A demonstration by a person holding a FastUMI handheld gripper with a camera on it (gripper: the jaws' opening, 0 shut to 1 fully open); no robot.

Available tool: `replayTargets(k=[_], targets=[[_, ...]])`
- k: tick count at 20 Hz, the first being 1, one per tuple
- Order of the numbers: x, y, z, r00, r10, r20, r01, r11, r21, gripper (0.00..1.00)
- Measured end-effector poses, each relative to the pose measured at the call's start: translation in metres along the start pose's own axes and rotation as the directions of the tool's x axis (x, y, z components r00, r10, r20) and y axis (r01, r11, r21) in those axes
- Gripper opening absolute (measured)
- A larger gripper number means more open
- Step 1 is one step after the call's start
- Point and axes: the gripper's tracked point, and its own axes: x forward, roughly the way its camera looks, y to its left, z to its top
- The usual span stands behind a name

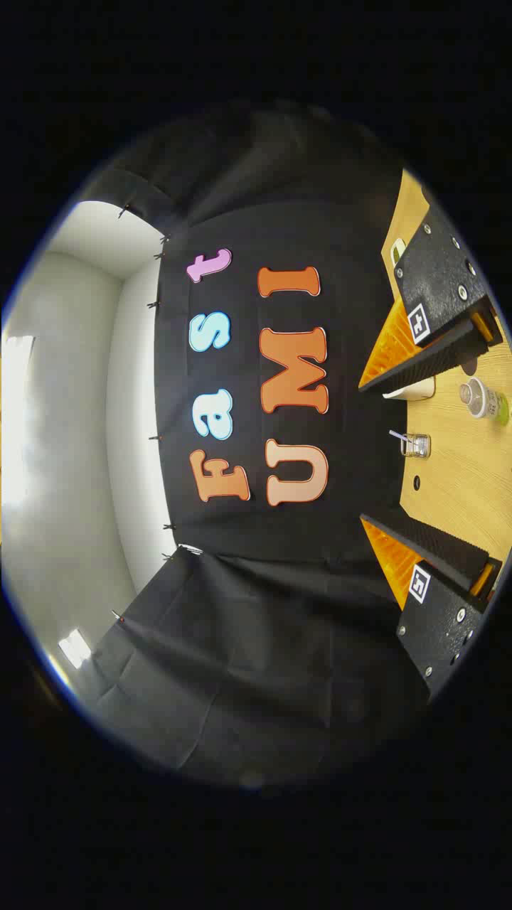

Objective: Take the bottle from table, then pour the juice into the cup, finally place the bottle on the coaster

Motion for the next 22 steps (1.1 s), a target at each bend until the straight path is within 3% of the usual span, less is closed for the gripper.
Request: replayTargets(k=[14, 22], targets=[[0.008, -0.007, -0.014, 0.999, -0.030, -0.032, 0.029, 0.999, -0.041, 0.97], [0.015, -0.040, -0.043, 0.985, -0.171, -0.030, 0.165, 0.977, -0.133, 0.97]])
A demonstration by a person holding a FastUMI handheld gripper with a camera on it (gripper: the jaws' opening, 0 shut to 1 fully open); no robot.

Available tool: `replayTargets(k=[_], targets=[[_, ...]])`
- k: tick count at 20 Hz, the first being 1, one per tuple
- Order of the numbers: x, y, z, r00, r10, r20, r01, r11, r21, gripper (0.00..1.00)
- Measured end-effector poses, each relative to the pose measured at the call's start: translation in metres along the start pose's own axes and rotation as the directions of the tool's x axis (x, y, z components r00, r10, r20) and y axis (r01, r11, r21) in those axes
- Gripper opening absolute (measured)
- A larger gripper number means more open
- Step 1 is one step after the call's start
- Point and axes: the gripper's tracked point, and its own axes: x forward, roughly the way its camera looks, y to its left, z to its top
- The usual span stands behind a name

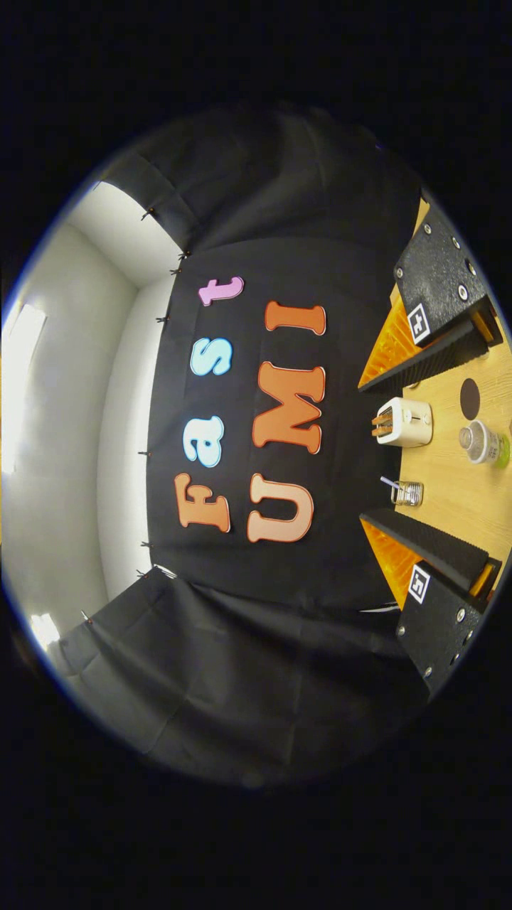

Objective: Take the bottle from table, then pour the juice into the cup, finally place the bottle on the coaster

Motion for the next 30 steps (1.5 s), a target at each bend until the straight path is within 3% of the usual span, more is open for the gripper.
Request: replayTargets(k=[7, 15, 22, 30], targets=[[0.004, -0.004, -0.073, 0.996, -0.003, -0.091, 0.004, 1.000, 0.007, 0.97], [0.001, -0.019, -0.169, 0.973, -0.077, -0.216, 0.068, 0.996, -0.049, 0.97], [0.007, -0.003, -0.257, 0.938, -0.012, -0.348, 0.001, 1.000, -0.031, 0.97], [0.011, 0.008, -0.305, 0.898, 0.018, -0.439, -0.027, 1.000, -0.013, 0.91]])
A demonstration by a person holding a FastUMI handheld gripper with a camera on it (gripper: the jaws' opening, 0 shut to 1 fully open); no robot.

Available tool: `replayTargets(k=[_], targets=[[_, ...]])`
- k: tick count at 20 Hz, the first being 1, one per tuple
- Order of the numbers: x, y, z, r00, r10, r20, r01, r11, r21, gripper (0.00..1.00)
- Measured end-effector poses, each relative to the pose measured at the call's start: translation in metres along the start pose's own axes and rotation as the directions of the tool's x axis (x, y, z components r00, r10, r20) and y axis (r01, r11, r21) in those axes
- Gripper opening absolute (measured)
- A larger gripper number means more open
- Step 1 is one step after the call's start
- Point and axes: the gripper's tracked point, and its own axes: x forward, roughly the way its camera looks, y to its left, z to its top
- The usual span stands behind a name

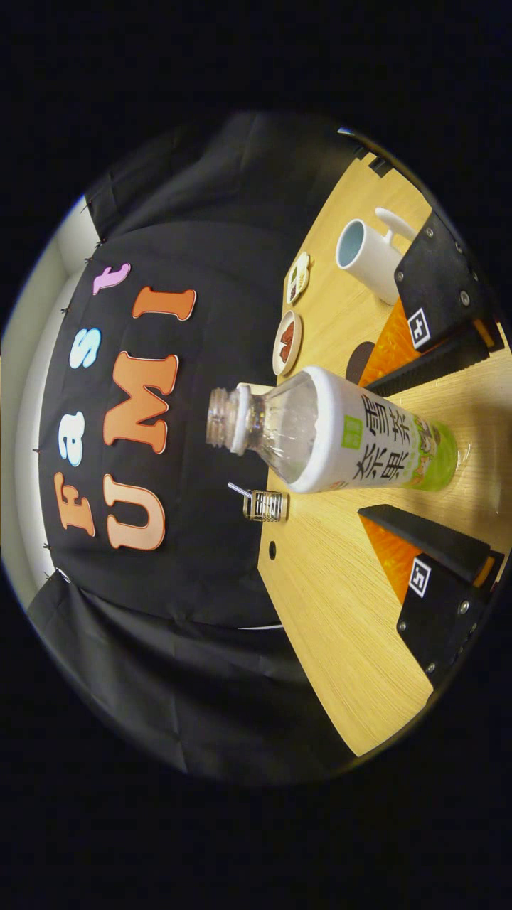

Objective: Take the bottle from table, then pour the juice into the cup, finally place the bottle on the coaster

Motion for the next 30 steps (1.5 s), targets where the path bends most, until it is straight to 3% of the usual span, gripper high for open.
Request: replayTargets(k=[4, 5, 9, 15, 19, 24, 30], targets=[[0.005, -0.001, -0.006, 1.000, 0.013, -0.007, -0.013, 0.999, 0.045, 0.80], [0.005, 0.000, -0.005, 1.000, 0.022, 0.000, -0.022, 0.998, 0.067, 0.67], [0.008, 0.005, 0.007, 0.996, 0.079, 0.034, -0.083, 0.986, 0.145, 0.57], [0.014, -0.008, 0.045, 0.984, 0.123, 0.126, -0.163, 0.905, 0.392, 0.57], [0.021, -0.023, 0.054, 0.982, 0.121, 0.144, -0.182, 0.807, 0.562, 0.56], [0.023, -0.042, 0.065, 0.973, 0.120, 0.195, -0.227, 0.631, 0.742, 0.56], [0.023, -0.057, 0.074, 0.964, 0.128, 0.234, -0.266, 0.434, 0.861, 0.56]])
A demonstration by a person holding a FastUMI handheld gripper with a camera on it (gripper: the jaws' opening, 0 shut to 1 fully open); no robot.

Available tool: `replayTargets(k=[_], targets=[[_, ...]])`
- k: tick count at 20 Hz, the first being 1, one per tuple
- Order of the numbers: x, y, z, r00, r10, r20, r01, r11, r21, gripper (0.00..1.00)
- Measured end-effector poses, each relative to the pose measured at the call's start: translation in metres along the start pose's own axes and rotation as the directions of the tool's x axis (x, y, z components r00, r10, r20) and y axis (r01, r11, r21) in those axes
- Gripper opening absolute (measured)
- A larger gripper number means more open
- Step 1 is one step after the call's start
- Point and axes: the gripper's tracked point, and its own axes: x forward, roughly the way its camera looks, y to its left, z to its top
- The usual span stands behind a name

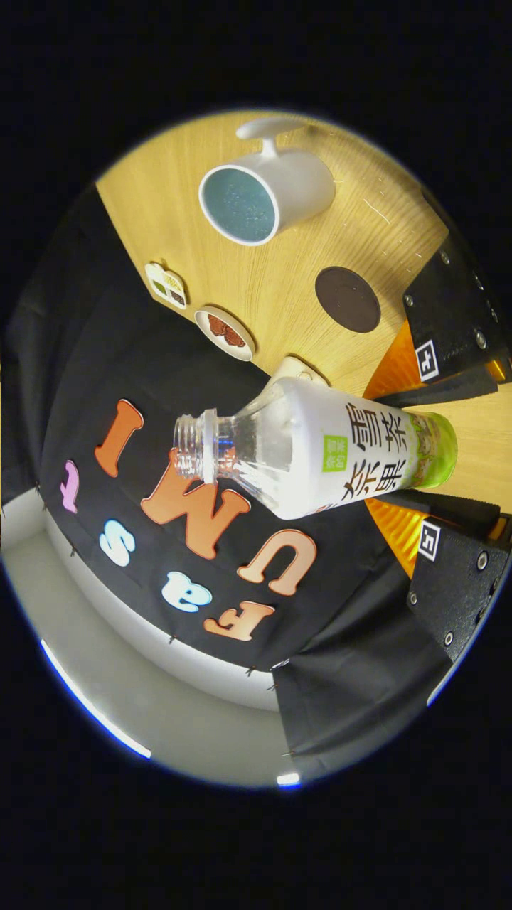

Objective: Take the bottle from table, then pour the juice into the cup, finally place the bottle on the coaster

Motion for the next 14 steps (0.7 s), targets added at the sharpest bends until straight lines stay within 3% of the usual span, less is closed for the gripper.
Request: replayTargets(k=[4, 14], targets=[[-0.005, -0.006, 0.005, 1.000, 0.010, 0.008, -0.011, 0.991, 0.137, 0.56], [-0.001, -0.030, 0.027, 0.999, 0.004, 0.055, -0.025, 0.919, 0.393, 0.56]])
